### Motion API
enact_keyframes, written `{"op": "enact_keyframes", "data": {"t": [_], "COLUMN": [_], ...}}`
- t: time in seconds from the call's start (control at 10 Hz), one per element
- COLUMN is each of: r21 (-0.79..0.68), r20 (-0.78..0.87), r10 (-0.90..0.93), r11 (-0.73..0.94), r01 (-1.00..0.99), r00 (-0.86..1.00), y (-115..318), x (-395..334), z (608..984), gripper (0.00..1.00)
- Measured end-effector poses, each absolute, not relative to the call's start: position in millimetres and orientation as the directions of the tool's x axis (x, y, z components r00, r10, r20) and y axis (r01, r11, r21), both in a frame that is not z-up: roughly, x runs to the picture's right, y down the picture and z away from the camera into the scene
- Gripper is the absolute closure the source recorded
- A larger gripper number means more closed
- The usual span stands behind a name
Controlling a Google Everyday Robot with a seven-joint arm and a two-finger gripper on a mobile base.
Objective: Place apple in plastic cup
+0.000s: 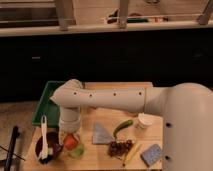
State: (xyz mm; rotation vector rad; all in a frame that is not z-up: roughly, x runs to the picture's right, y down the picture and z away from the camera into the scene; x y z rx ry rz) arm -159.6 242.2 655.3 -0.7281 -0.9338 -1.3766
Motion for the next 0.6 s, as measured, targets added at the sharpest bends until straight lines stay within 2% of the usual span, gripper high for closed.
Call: {"op": "enact_keyframes", "data": {"t": [0.6], "r21": [0.103], "r20": [0.877], "r10": [-0.477], "r11": [0.089], "r01": [0.991], "r00": [-0.049], "y": [241.6], "x": [-157.5], "z": [654.1], "gripper": [0.20]}}
